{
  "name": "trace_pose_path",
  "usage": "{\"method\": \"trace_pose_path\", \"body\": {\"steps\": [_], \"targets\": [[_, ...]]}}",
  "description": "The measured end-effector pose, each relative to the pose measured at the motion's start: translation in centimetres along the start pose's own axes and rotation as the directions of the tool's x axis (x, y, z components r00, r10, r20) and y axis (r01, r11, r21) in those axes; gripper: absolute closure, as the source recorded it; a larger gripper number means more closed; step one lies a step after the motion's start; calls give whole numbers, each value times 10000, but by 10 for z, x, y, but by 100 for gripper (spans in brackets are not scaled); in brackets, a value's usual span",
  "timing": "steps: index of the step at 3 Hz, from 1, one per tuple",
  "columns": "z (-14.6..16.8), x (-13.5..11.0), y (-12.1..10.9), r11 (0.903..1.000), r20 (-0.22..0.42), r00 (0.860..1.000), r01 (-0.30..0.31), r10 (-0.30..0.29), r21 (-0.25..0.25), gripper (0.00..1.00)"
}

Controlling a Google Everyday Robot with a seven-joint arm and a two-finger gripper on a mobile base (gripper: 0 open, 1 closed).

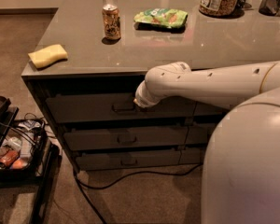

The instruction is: Open top drawer

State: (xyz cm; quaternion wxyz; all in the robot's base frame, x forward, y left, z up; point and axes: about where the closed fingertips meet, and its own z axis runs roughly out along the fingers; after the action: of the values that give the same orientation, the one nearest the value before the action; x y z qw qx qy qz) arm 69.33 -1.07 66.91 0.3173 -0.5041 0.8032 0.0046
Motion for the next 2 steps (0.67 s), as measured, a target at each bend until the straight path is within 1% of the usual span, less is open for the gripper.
{"method": "trace_pose_path", "body": {"steps": [1,2], "targets": [[0,0,0,10000,0,10000,0,0,0,82],[0,0,0,10000,-2,10000,-2,2,-3,58]]}}
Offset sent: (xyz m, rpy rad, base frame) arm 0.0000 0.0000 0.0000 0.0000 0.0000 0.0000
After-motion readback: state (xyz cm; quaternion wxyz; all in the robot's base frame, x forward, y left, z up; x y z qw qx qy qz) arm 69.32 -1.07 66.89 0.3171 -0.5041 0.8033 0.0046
